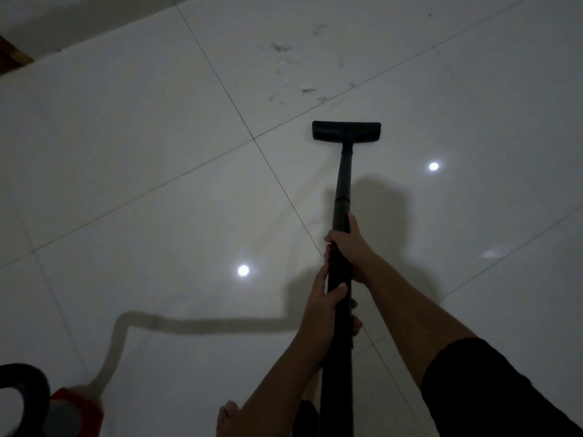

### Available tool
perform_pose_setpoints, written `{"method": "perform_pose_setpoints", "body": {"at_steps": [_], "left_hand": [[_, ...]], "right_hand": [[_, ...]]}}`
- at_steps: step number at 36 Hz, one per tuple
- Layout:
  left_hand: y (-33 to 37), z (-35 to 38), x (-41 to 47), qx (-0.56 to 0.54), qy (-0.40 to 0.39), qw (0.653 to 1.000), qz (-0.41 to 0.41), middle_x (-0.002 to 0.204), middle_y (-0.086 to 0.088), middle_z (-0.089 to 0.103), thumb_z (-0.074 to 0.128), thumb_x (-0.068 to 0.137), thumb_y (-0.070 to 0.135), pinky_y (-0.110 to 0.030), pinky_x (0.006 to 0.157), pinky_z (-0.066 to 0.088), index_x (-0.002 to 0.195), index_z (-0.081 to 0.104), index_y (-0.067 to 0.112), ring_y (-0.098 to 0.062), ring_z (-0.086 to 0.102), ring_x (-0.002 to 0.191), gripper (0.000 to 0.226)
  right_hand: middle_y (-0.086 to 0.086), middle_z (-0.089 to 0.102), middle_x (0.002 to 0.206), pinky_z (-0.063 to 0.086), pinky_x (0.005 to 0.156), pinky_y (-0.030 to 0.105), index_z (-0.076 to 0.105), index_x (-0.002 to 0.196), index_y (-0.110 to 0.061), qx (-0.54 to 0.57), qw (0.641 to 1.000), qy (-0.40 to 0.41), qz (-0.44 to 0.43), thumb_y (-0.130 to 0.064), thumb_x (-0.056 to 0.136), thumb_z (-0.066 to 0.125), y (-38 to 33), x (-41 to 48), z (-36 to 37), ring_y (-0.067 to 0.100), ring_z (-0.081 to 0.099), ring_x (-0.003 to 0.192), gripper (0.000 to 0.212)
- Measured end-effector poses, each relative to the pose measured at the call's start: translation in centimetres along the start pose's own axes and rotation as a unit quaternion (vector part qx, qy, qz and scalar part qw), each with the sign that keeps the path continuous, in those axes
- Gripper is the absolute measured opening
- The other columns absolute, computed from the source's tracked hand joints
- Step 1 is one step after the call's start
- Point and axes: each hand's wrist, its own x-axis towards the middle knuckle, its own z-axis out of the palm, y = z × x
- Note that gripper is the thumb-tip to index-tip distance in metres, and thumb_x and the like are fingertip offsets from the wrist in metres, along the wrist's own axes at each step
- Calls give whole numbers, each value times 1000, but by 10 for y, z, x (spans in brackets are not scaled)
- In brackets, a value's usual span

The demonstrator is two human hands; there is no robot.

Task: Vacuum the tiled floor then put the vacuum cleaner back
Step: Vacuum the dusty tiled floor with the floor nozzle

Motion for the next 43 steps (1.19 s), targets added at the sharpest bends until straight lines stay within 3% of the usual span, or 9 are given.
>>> {"method": "perform_pose_setpoints", "body": {"at_steps": [17, 24, 26, 31, 43], "left_hand": [[-2, 27, 5, 36, -50, 998, -10, 79, -12, 48, 33, 101, 10, -19, 42, 45, 147, 26, 27, -15, 49, 51, 49], [-20, 26, -6, 53, -52, 997, -19, 75, -11, 49, 32, 101, 9, -19, 39, 45, 149, 22, 29, -11, 49, 39, 52], [-20, 23, -6, 53, -47, 997, -17, 76, -11, 49, 33, 101, 9, -20, 39, 45, 149, 22, 29, -12, 49, 41, 53], [-10, 11, -7, 50, -24, 998, -7, 76, -11, 50, 34, 100, 9, -20, 40, 45, 148, 26, 25, -14, 49, 44, 51], [38, -6, 3, -56, 42, 997, 35, 72, -11, 49, 35, 99, 7, -19, 39, 42, 140, 36, 21, -17, 47, 44, 43]], "right_hand": [[13, 55, 84, 48, 52, 31, 13, 150, -37, -85, 993, 83, -18, 0, 88, 50, -1, 2, -33, 18, 53, 55, 81], [23, 54, 118, 50, 70, 39, 12, 148, -41, -105, 989, 99, -17, -7, 86, 54, 25, -6, -41, 25, 56, 74, 83], [22, 54, 114, 49, 69, 39, 10, 150, -40, -105, 990, 90, -17, -5, 87, 53, 24, -7, -37, 24, 55, 73, 84], [13, 52, 80, 48, 52, 33, 5, 150, -38, -75, 996, 53, -14, 2, 90, 48, 12, -10, -19, 19, 50, 54, 84], [13, 51, 76, 48, 51, 31, -4, 151, -35, -168, 984, -51, -2, 4, 92, 44, -46, 1, 40, 20, 50, 52, 86]]}}
